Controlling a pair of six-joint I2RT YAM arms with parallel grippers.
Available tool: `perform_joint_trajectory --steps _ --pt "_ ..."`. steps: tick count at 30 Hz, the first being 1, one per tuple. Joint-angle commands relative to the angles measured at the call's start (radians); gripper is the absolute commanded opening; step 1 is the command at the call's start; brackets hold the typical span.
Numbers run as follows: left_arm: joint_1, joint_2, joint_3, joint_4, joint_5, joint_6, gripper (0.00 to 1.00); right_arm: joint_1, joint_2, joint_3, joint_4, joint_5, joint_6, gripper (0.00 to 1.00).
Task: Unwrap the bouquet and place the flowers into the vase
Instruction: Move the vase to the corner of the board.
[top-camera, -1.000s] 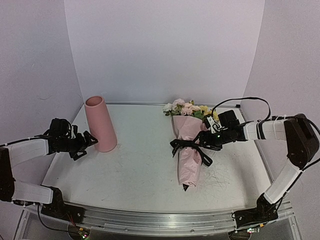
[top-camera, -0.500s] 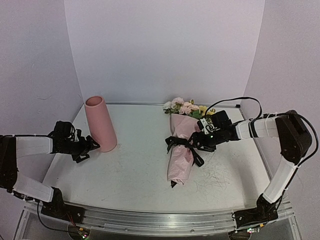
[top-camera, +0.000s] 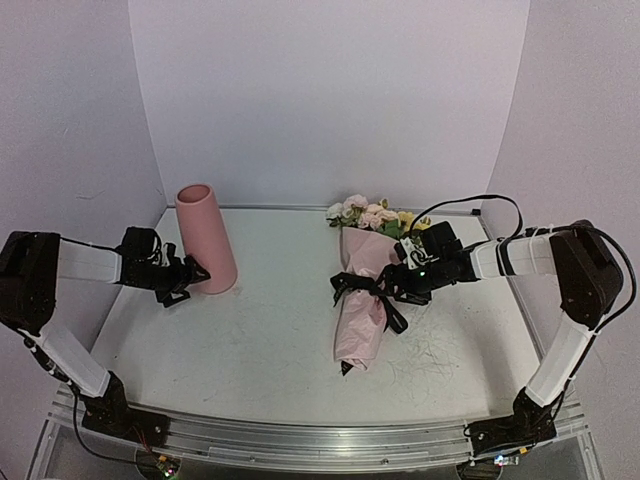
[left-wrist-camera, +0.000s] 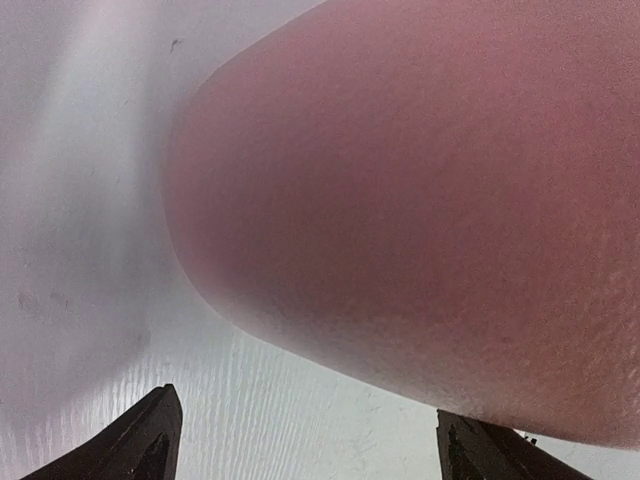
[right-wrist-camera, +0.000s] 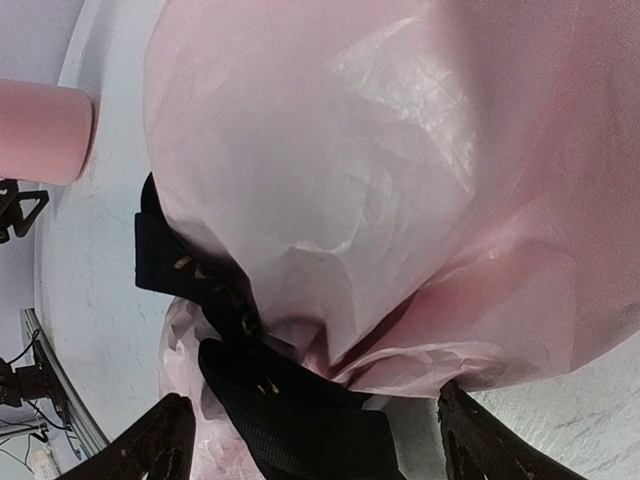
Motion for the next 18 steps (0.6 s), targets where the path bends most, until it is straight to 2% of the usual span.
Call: perform_joint_trajectory --steps 1,11,18 --pt "0.003 0.098 0.127 0.121 0.019 0.01 0.89 0.008 -0.011 0.036 -0.056 0.007 0.005 0.85" --pt "0.003 0.315 0.315 0.142 0.068 0.006 0.86 0.008 -0.045 0.048 -0.106 0.046 -0.011 0.85" --pt "0.003 0.28 0.264 0.139 0.062 -0.001 0.87 0.008 -0.067 0.042 -0.12 0.051 -0.016 0.85"
